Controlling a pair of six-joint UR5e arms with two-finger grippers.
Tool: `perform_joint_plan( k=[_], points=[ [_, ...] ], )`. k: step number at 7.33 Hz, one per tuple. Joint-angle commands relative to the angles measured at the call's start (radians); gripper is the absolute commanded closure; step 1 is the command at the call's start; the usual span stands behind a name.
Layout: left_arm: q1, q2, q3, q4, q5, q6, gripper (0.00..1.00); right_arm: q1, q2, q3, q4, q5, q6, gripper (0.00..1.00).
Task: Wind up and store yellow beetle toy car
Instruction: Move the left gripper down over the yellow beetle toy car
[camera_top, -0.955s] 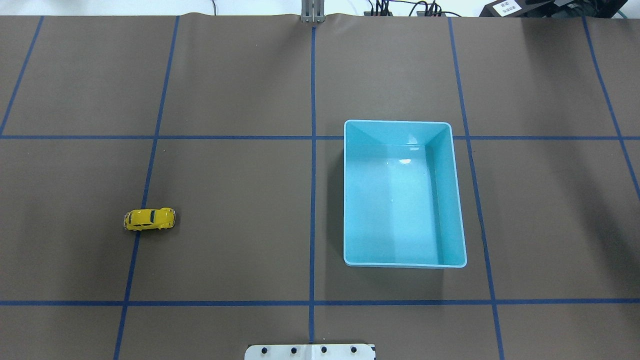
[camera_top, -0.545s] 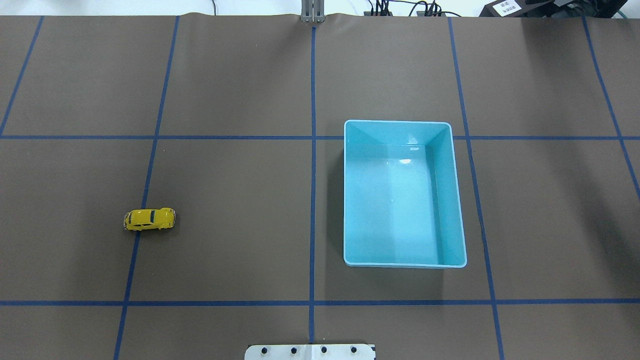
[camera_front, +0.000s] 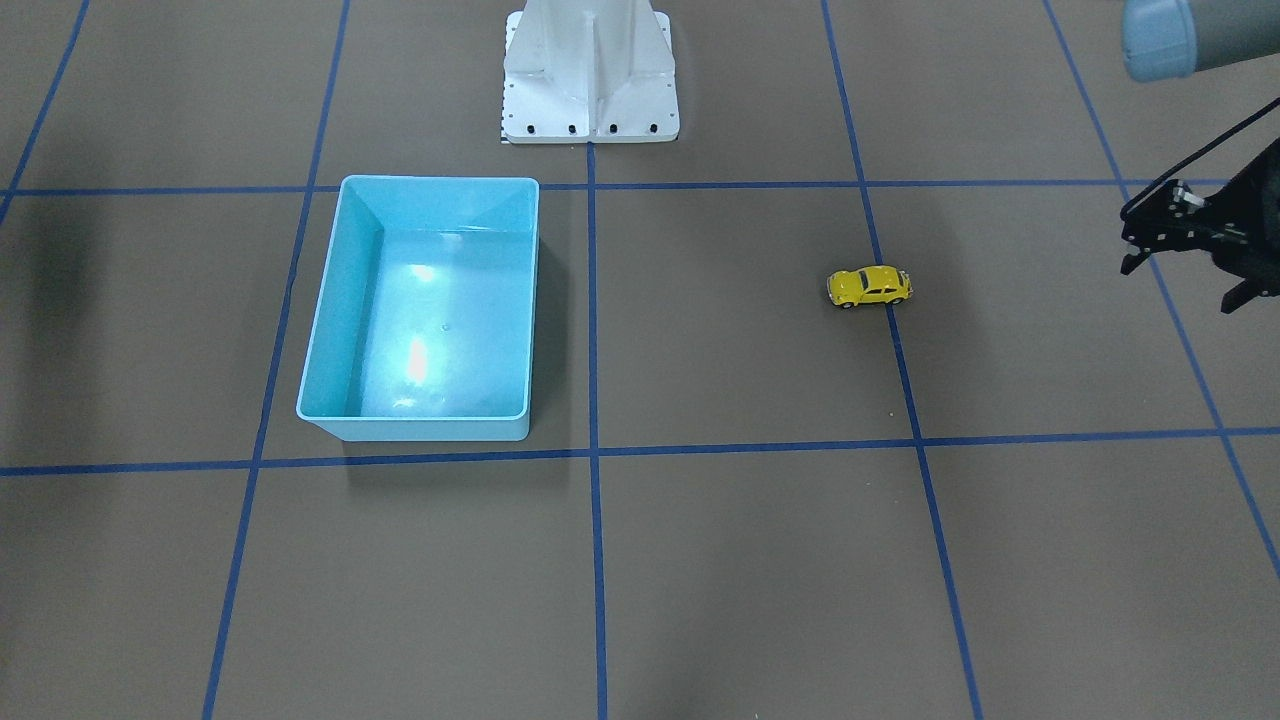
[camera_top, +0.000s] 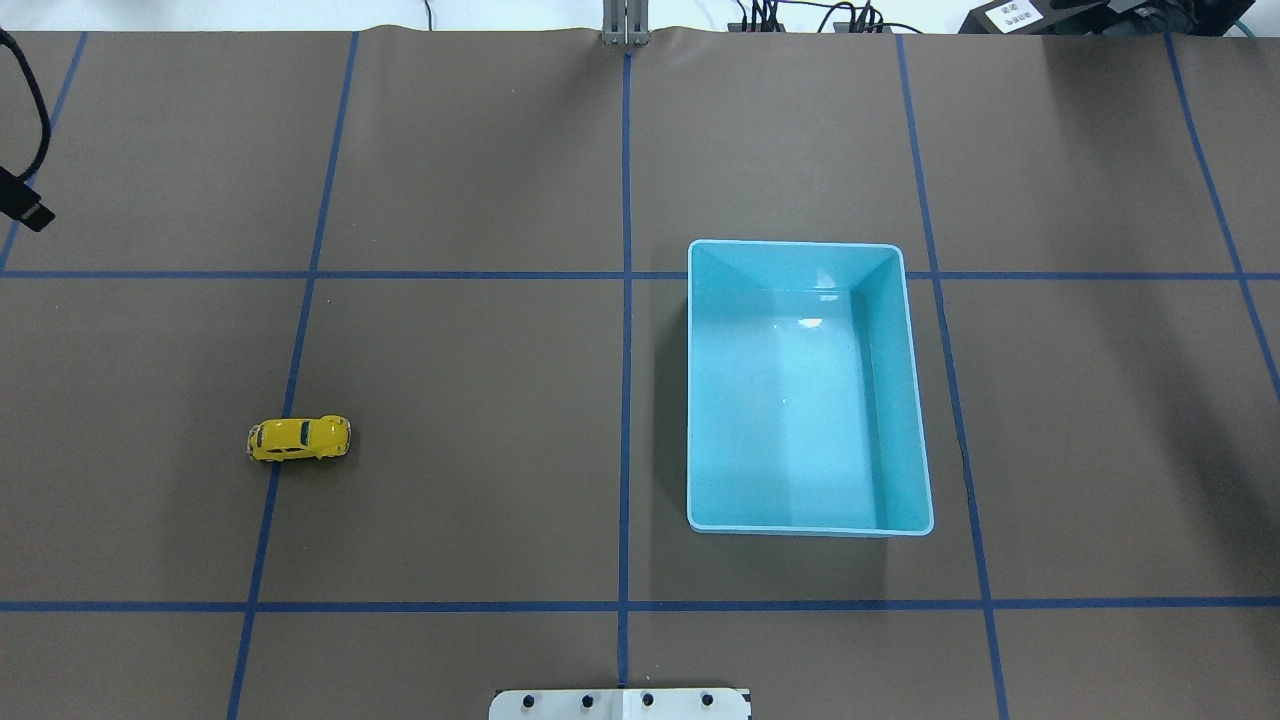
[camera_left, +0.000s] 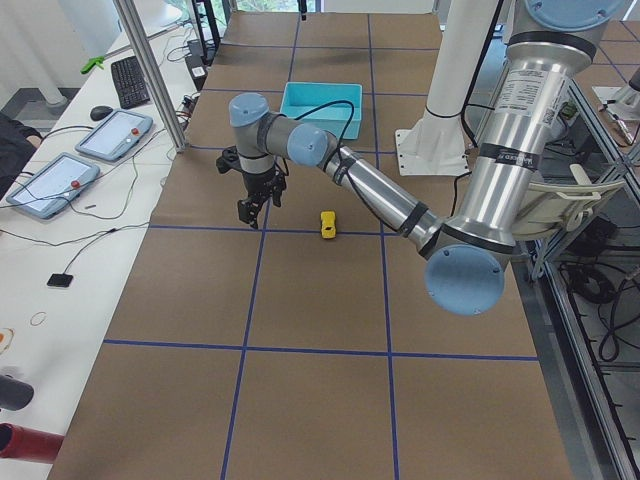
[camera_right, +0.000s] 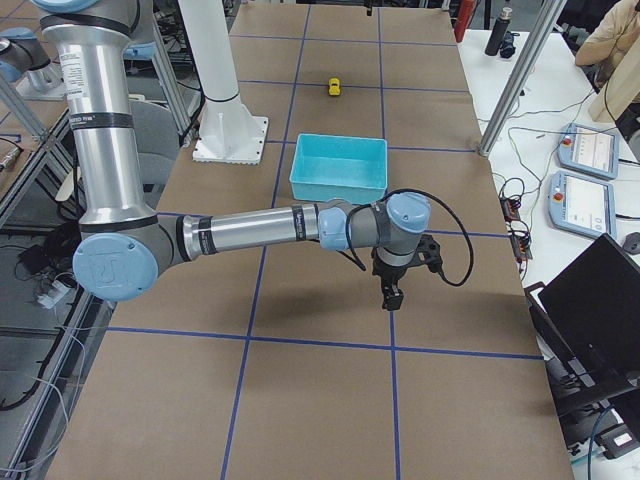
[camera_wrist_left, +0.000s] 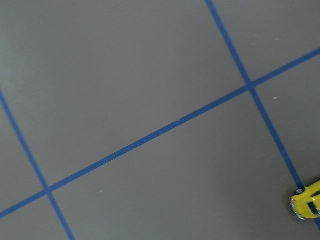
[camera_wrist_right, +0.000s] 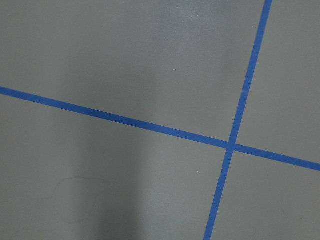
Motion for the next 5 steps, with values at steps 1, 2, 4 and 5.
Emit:
perform_joint_plan(
  k=[1,2,4,5],
  points=[
    [0.078,-0.011,-0.052,0.004,0.057,0.266,0.00,0.000,0.001,-0.001,0.000,0.000,0.000,0.00],
    [0.118,-0.017,-0.058,0.003,0.068,0.330,0.00,0.000,0.001,-0.001,0.000,0.002,0.000,0.00],
    [0.213,-0.061,-0.056,0.004,0.149,0.335,0.00,0.000,-0.001,-0.001,0.000,0.002,0.000,0.00],
    [0.241,-0.069,-0.054,0.004,0.151,0.324,0.00,0.000,-0.001,-0.001,0.000,0.000,0.000,0.00]
  ],
)
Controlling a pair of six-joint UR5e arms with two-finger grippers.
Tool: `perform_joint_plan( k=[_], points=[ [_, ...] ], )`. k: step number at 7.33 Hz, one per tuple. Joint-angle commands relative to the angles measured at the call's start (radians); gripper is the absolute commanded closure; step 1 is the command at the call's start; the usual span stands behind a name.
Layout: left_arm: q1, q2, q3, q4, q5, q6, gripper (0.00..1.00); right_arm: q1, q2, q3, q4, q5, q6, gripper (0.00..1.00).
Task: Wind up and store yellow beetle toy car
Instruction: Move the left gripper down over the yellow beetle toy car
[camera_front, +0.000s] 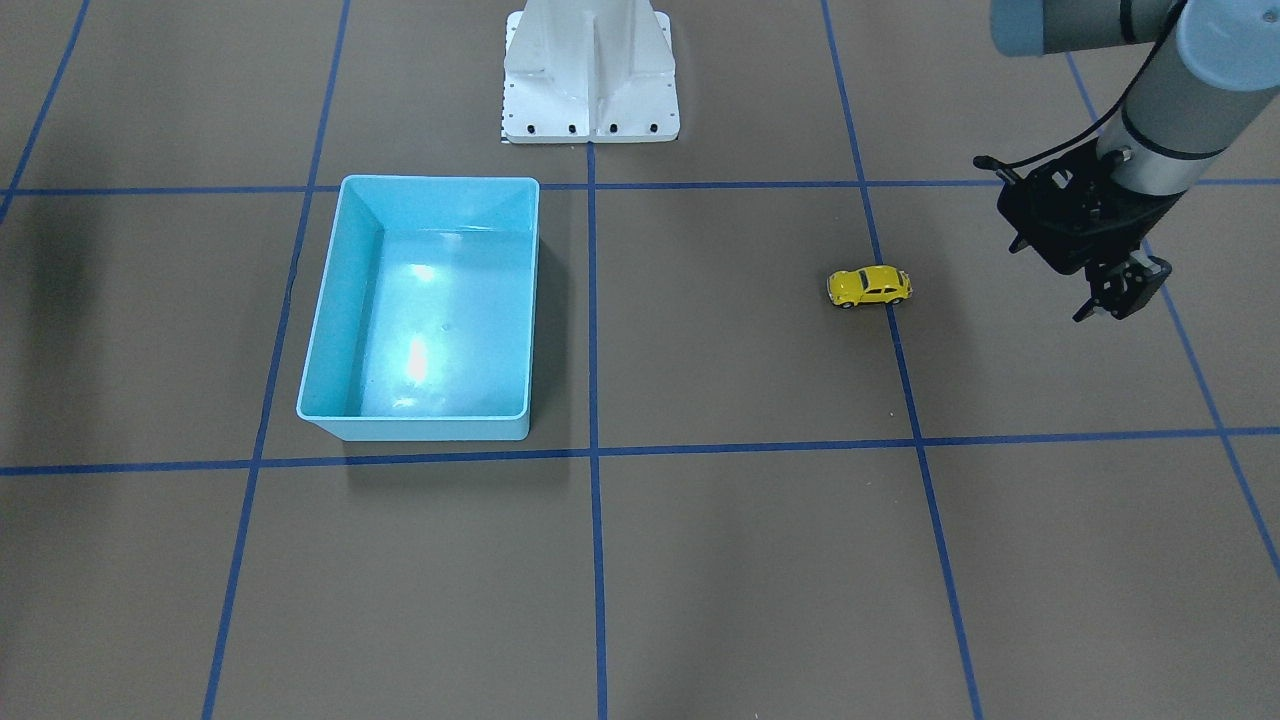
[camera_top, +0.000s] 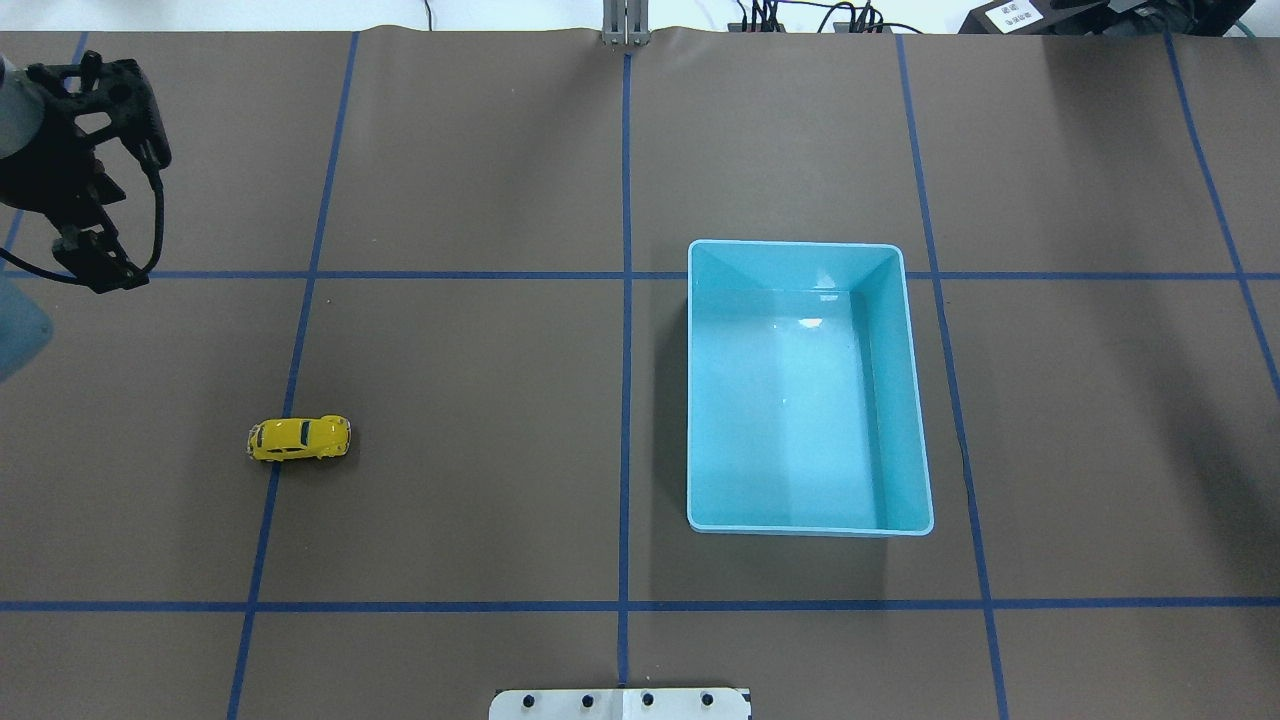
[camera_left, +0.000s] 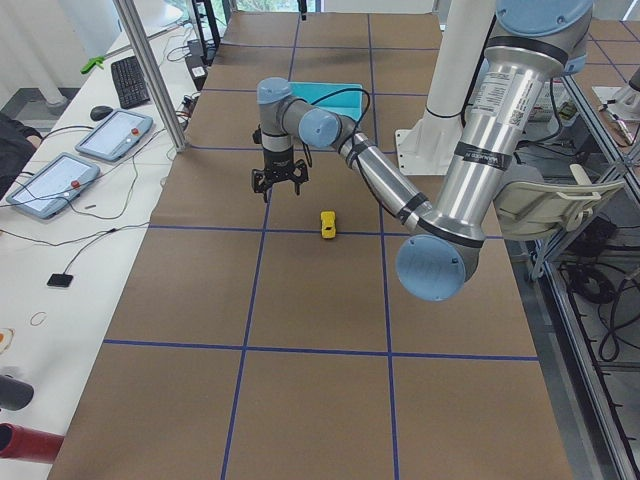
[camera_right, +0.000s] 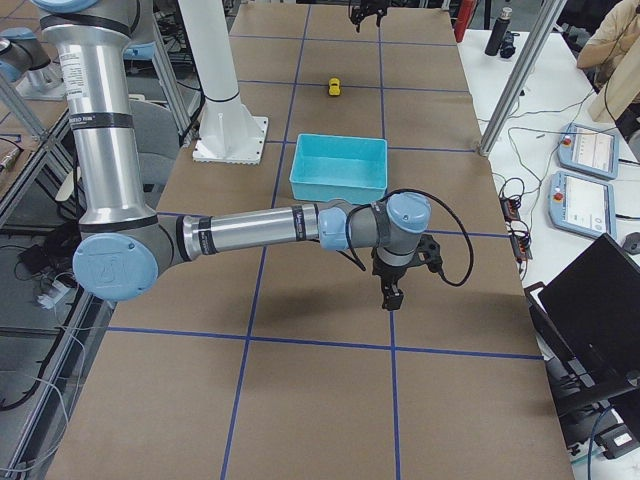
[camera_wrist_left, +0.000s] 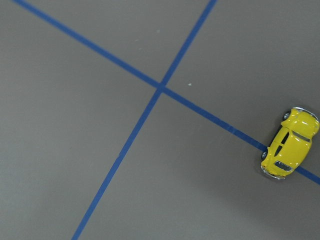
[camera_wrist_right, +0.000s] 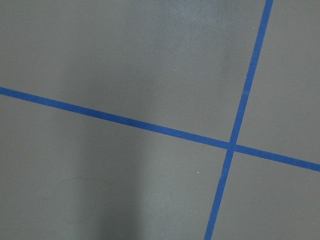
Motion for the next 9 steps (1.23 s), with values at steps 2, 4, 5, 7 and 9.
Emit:
perform_joint_plan(
  k=[2,4,5,7,9],
  points=[
    [0.121,-0.043,-0.012,-0.002,0.088,0.004,0.00,0.000,0.000,0.000,0.000,0.000,0.000,0.00],
    [0.151,-0.033,-0.001,-0.034,0.100,0.009,0.00,0.000,0.000,-0.002,0.000,-0.001,0.000,0.00],
    [0.161,-0.034,0.005,-0.039,0.106,0.004,0.00,0.000,0.000,-0.002,0.000,0.000,0.000,0.00],
    [0.238,-0.033,0.028,-0.124,0.110,-0.013,0.00,0.000,0.000,-0.002,0.000,0.000,0.000,0.00],
    [0.261,-0.031,0.028,-0.134,0.109,-0.048,0.00,0.000,0.000,-0.002,0.000,-0.001,0.000,0.00]
  ],
)
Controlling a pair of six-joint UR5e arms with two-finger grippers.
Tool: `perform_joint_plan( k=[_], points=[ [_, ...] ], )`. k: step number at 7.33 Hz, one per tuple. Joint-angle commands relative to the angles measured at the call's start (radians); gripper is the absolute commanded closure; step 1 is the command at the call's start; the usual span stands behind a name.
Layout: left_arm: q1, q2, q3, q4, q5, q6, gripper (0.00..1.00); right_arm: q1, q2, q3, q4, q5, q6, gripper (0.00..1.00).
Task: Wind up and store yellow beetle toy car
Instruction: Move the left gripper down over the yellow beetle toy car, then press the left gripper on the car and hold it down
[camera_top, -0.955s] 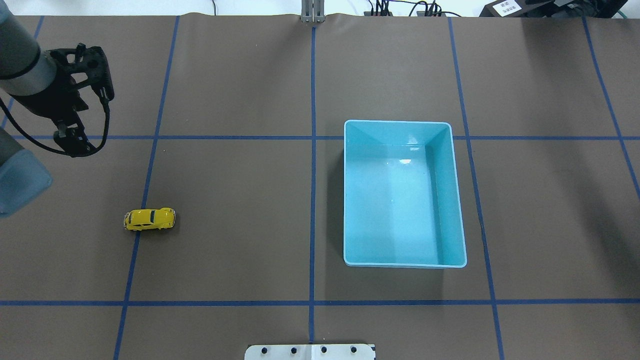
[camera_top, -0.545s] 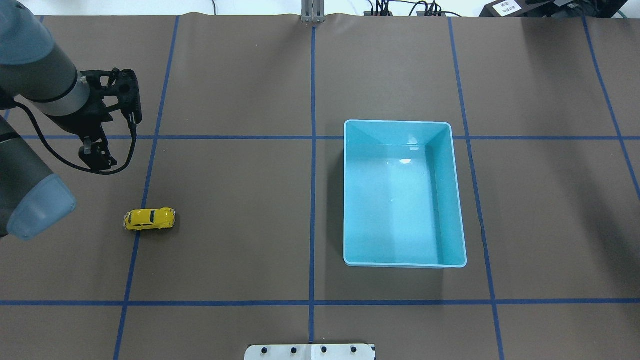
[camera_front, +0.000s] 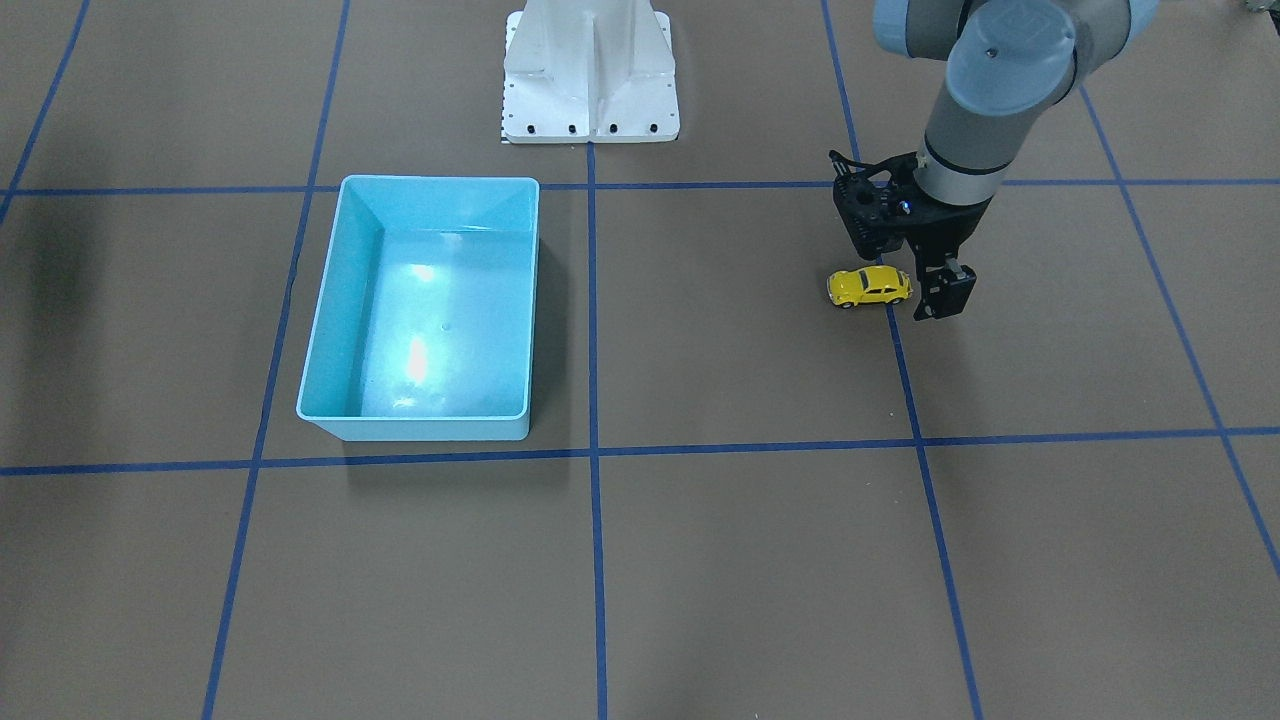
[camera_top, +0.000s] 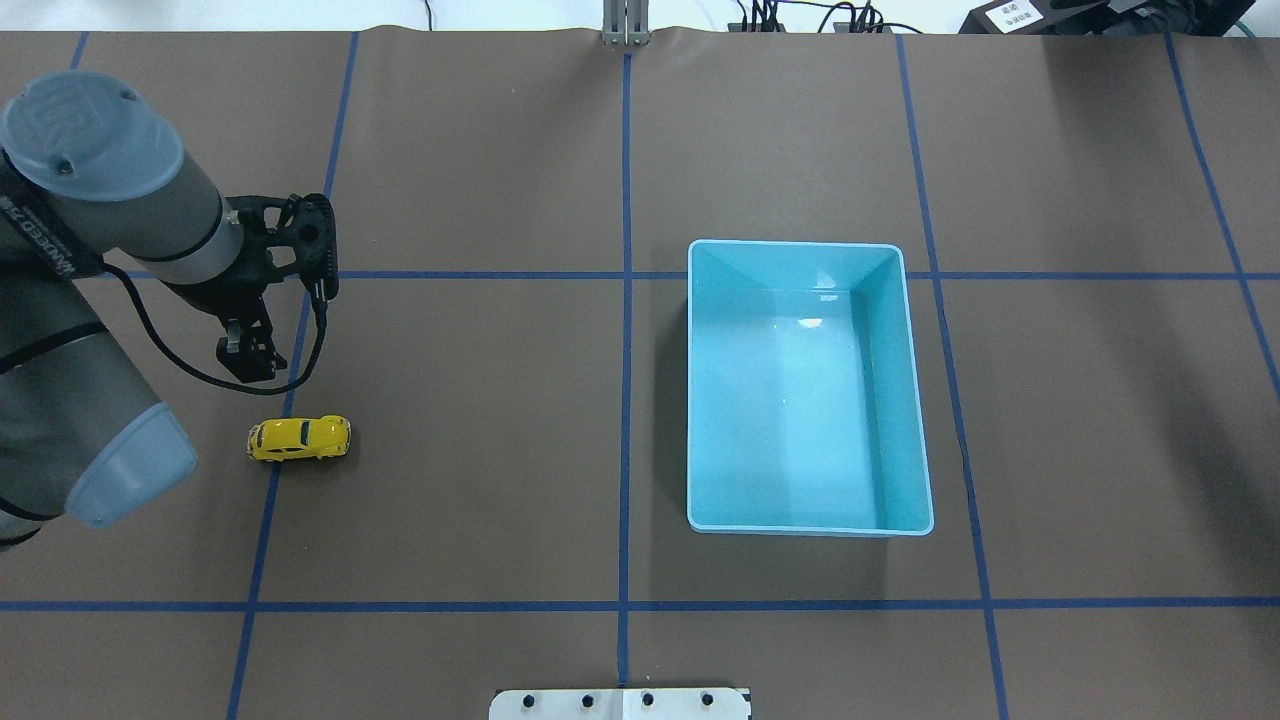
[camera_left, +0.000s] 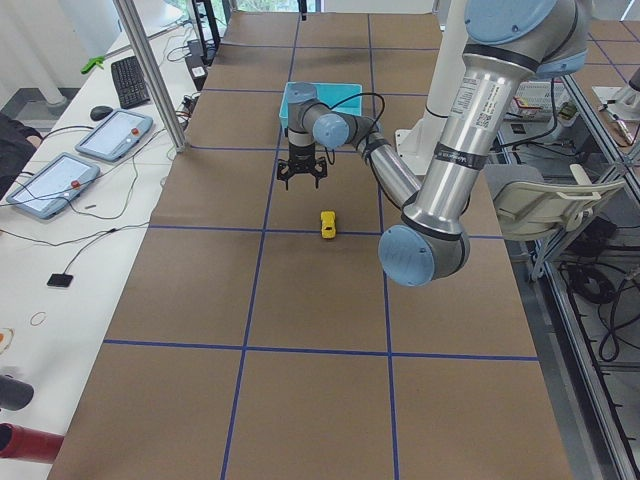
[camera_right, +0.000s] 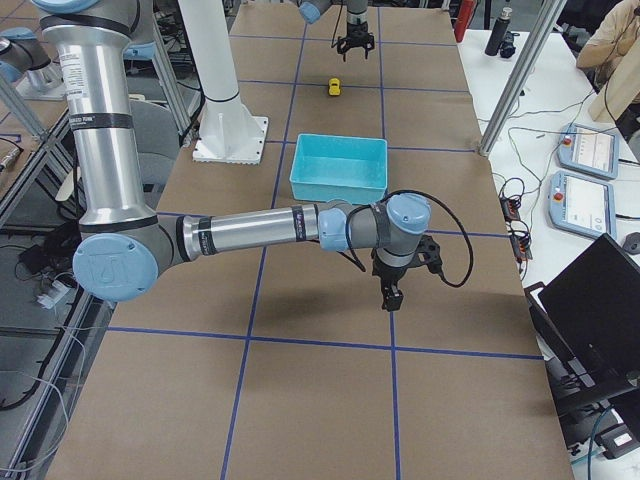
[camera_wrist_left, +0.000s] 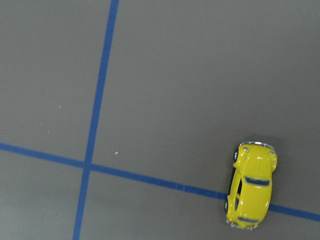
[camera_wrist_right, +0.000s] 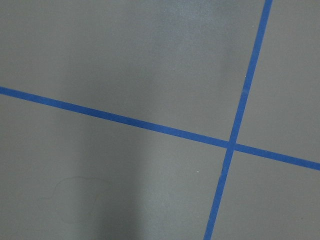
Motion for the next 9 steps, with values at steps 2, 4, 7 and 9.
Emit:
perform_joint_plan(
  k=[2,4,7,9],
  points=[
    [0.070,0.003,0.024,-0.036,0.000,-0.015,0.00,0.000,0.000,0.000,0.000,0.000,0.000,0.00],
    [0.131,0.013,0.034,-0.087,0.003,-0.102,0.00,0.000,0.000,0.000,0.000,0.000,0.000,0.00],
    [0.142,0.066,0.034,-0.155,0.003,-0.104,0.00,0.000,0.012,0.003,0.000,-0.003,-0.005,0.00],
    [0.167,0.087,0.037,-0.155,0.006,-0.107,0.00,-0.006,0.003,-0.008,0.000,-0.007,0.000,0.00]
  ],
)
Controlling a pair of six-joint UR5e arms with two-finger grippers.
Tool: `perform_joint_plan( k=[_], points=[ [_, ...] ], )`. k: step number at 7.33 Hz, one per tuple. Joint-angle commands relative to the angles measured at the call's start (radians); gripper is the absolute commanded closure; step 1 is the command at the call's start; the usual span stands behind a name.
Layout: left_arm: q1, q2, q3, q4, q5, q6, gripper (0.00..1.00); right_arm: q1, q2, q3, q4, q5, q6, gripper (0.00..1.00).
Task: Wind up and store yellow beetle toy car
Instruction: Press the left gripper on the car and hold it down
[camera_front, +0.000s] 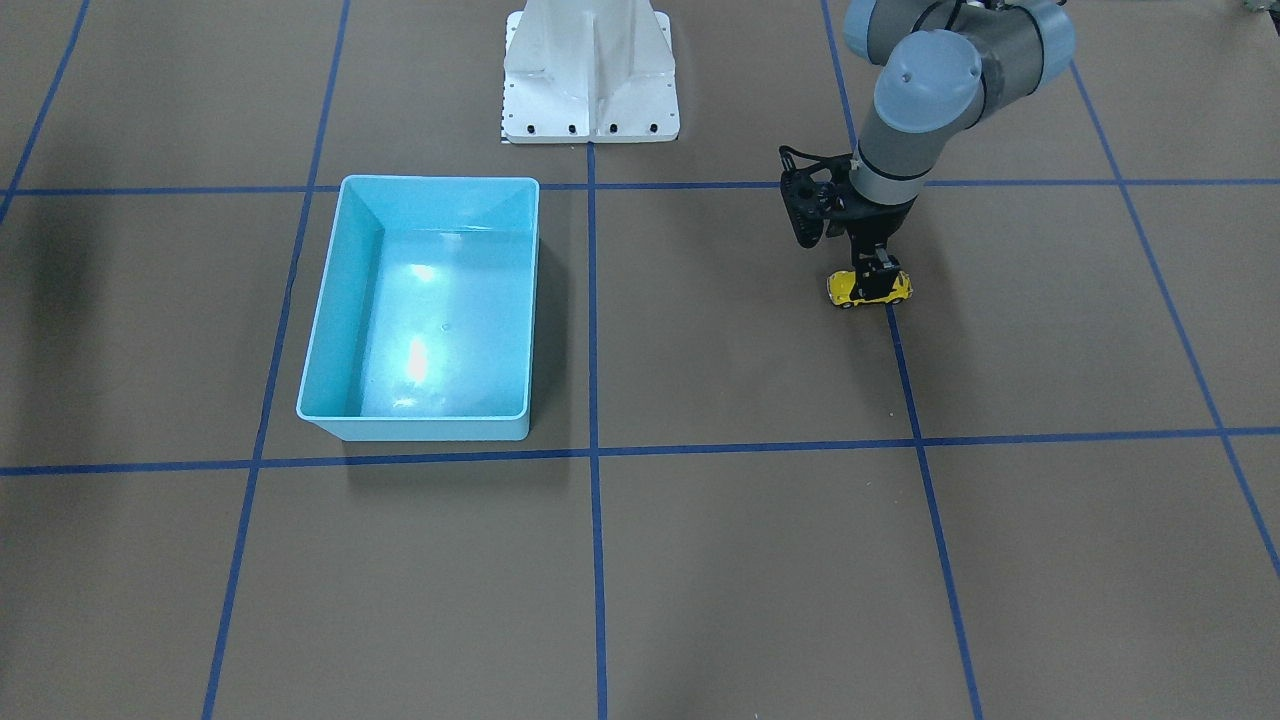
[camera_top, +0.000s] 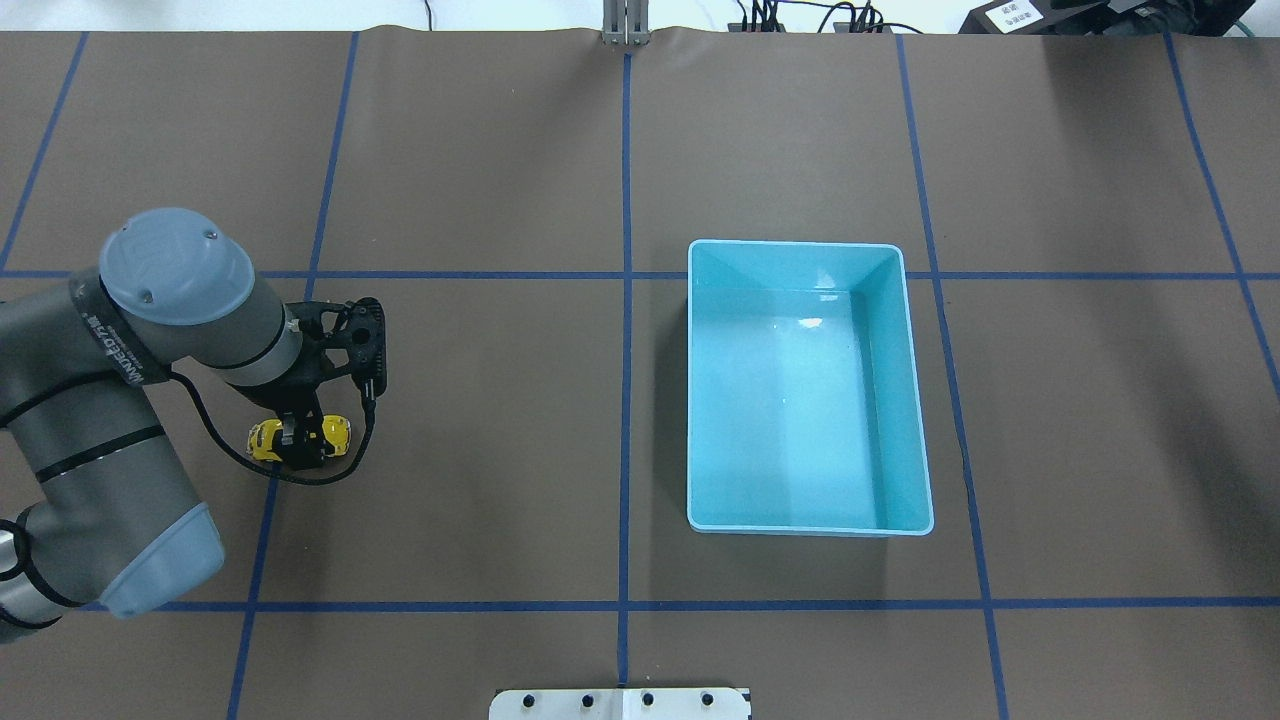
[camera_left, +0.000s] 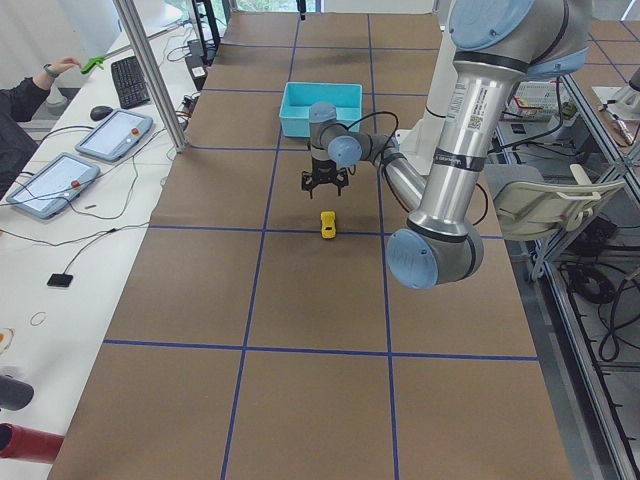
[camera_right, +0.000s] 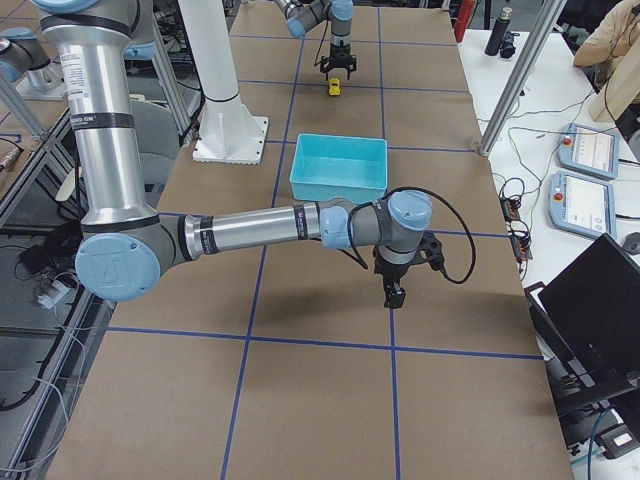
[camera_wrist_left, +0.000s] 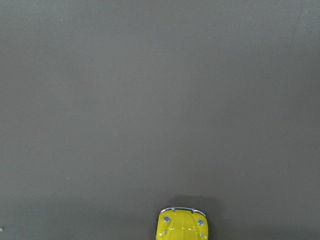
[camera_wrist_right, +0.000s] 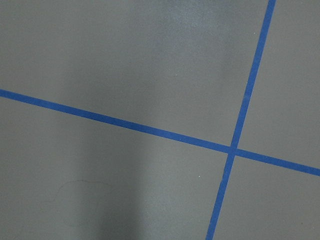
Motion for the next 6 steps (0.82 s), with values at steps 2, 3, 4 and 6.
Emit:
perform_joint_plan(
  k=[2,3,4,6],
  points=[
    [0.044,0.024,0.010,-0.005,0.046,-0.003,0.00,-0.027,-0.006,-0.006,0.000,-0.001,0.003,0.00],
    [0.044,0.024,0.016,-0.005,0.046,0.000,0.00,-0.024,0.002,0.004,0.000,0.007,0.001,0.00],
    [0.046,0.021,0.031,-0.008,0.049,0.001,0.00,-0.021,0.002,0.001,0.000,-0.001,0.003,0.00],
    [0.046,0.016,0.083,-0.072,0.049,0.001,0.00,-0.019,0.004,0.001,0.000,-0.003,0.006,0.00]
  ],
)
